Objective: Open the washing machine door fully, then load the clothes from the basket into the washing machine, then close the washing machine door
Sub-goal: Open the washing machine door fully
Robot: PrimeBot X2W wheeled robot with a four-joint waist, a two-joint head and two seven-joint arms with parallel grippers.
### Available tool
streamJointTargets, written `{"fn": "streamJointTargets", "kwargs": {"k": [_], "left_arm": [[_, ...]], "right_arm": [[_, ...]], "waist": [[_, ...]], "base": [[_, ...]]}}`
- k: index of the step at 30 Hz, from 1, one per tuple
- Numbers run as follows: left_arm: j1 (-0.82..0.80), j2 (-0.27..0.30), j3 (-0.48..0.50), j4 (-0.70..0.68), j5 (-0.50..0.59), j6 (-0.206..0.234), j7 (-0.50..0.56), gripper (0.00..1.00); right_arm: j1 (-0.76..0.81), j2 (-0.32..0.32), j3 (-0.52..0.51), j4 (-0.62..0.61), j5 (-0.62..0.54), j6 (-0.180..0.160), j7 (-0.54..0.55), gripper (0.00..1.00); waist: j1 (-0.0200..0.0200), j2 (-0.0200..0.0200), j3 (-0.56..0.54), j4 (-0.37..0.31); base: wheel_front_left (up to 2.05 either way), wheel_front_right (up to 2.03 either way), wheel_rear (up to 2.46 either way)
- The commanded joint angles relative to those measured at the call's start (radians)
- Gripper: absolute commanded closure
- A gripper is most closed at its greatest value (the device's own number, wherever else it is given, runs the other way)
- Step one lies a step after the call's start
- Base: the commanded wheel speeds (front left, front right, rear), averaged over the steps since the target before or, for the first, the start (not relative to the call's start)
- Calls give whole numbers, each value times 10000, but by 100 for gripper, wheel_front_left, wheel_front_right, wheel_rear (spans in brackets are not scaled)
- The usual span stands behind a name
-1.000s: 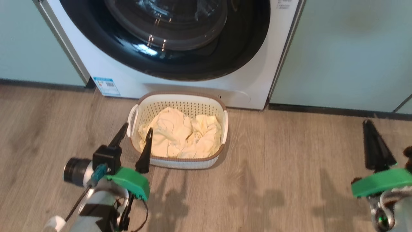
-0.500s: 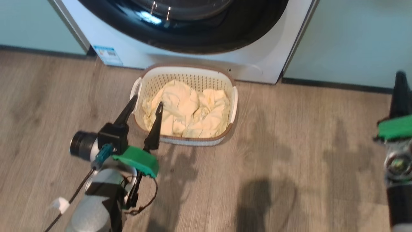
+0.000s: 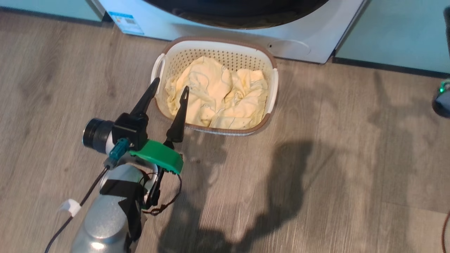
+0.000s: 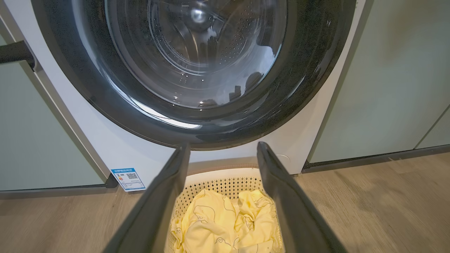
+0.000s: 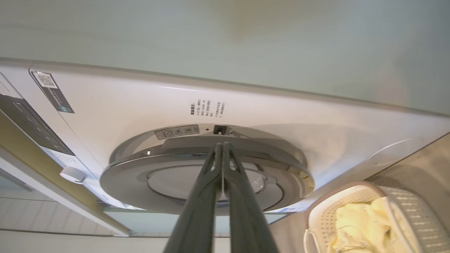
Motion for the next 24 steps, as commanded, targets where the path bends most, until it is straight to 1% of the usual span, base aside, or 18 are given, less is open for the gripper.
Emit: {"fn": "streamJointTargets", "kwargs": {"k": [1, 5, 9, 14, 22, 24], "left_arm": [[-289, 131, 237, -326, 105, -61, -63, 0], [-381, 69, 168, -342, 126, -95, -63, 0], [-451, 9, 91, -371, 139, -128, -63, 0], [-536, -59, -25, -373, 146, -175, -63, 0], [-666, -162, -229, -415, 113, -201, -63, 0], [-674, -185, -278, -404, 93, -204, -63, 0]], "right_arm": [[-486, -50, 85, -202, 276, -29, 344, 100], [-1242, -163, -45, 371, 1011, -29, 1241, 100], [-2057, -252, 16, 918, 1291, -29, 1770, 100], [-3051, -317, 332, 1589, 1593, -29, 2711, 100], [-4501, -605, 592, 2712, 1743, -29, 3405, 100], [-4904, -646, 645, 3002, 1736, -29, 3437, 100]], "waist": [[-1, 0, 136, 103], [-1, 0, 335, 232], [-1, 0, 510, 355], [-1, 0, 698, 535], [-1, 0, 984, 871], [-1, 0, 1042, 954]], "base": [[0, 0, 0], [0, 0, 0], [0, 0, 0], [0, 0, 0], [0, 0, 0], [0, 0, 0]]}}
